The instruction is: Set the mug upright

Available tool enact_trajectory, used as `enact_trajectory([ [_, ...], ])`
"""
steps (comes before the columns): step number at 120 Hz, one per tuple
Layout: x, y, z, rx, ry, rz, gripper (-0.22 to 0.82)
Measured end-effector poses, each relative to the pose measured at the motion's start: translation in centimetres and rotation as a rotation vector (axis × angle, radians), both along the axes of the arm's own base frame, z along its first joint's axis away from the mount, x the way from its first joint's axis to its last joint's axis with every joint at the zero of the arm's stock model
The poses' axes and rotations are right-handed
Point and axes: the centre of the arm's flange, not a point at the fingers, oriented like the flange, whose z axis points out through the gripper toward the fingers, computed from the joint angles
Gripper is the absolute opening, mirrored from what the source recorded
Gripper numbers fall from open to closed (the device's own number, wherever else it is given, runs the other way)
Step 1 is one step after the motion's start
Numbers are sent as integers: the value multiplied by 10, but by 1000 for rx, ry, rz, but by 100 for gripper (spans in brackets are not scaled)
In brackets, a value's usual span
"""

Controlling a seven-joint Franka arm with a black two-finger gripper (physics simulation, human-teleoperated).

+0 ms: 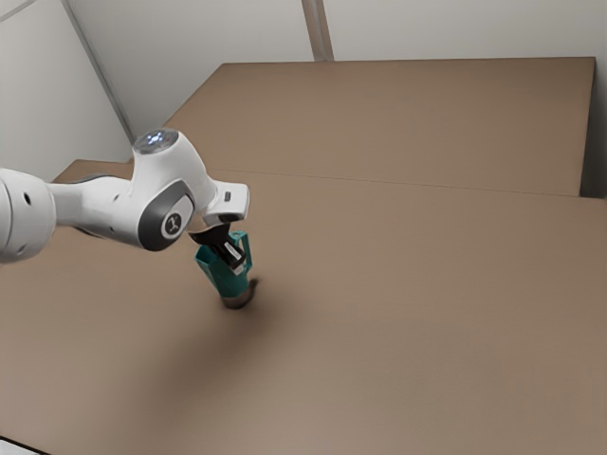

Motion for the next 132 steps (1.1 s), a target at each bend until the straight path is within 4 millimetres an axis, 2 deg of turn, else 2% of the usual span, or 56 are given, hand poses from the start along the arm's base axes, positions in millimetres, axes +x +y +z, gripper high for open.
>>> enact_trajectory([
  [24, -7, 0, -10, 14, 14, 1, -17],
  [54, -20, -13, -20, 47, 32, -26, -17],
  [80, -22, -10, -23, 57, 37, -10, -16],
  [132, -22, -13, -23, 58, 40, -21, 19],
])
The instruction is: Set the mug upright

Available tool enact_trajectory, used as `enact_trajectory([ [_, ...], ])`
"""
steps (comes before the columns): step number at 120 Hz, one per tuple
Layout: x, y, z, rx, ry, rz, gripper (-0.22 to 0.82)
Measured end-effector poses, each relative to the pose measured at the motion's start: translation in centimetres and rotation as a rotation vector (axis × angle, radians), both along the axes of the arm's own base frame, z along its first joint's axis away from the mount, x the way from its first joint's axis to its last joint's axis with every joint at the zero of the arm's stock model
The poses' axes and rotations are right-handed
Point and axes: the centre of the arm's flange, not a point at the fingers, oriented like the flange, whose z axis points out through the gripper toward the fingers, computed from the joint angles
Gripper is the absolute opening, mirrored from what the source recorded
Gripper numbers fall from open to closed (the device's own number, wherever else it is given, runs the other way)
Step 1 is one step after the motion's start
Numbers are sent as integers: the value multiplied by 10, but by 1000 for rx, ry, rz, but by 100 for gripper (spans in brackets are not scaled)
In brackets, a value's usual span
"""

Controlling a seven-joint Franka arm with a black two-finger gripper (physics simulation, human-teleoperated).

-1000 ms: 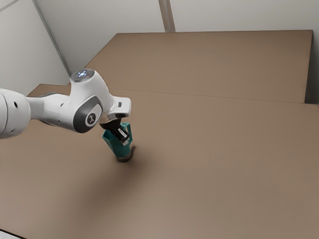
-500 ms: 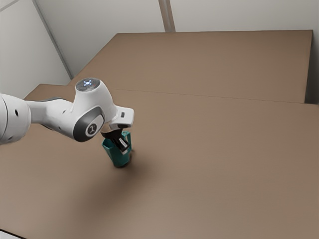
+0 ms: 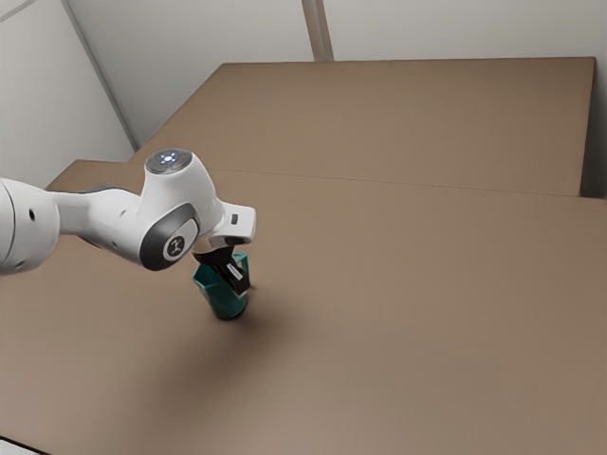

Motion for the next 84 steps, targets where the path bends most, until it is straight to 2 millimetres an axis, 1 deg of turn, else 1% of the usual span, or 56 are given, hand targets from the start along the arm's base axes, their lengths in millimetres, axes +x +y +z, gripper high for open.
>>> enact_trajectory([
  [24, 1, 0, 4, 2, -7, -3, 32],
  [44, 3, -1, 16, 1, -27, -5, 39],
  [59, 8, -3, 31, -4, -54, -3, 43],
  [68, 12, -2, 43, -9, -72, 3, 45],
  [76, 19, -3, 58, -12, -93, 8, 47],
  [84, 30, -4, 81, -15, -121, 13, 50],
])
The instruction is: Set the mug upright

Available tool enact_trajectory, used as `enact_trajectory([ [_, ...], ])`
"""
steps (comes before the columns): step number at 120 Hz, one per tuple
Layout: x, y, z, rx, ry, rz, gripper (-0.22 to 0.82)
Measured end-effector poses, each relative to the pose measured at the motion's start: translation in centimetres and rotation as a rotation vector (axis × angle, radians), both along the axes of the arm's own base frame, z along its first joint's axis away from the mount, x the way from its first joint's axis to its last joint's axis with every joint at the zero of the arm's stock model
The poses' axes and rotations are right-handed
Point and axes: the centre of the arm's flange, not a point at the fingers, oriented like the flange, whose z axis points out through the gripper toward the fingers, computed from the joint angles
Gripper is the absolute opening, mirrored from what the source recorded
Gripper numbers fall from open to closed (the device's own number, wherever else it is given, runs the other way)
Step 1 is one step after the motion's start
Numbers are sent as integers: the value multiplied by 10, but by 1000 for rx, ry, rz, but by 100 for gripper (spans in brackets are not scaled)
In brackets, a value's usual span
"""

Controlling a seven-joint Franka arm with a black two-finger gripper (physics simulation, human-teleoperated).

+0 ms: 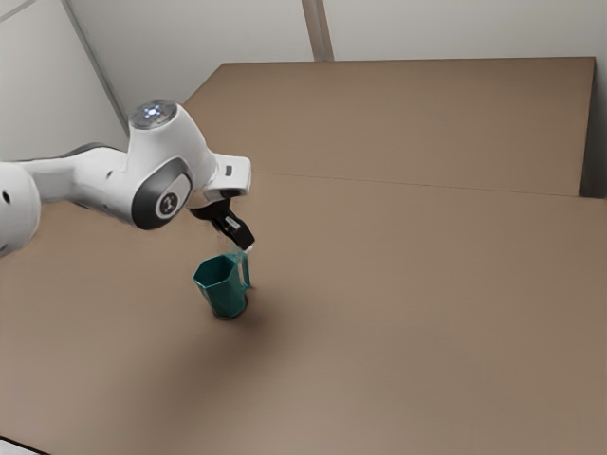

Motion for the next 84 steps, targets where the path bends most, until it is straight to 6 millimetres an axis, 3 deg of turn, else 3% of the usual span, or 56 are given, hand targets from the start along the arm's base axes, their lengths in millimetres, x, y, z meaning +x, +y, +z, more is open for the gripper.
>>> enact_trajectory([
  [38, 67, 10, 128, -109, 26, 156, 58],
  [57, 92, 15, 136, -149, 154, 238, 59],
  [84, 85, 17, 134, -153, 266, 321, 60],
])
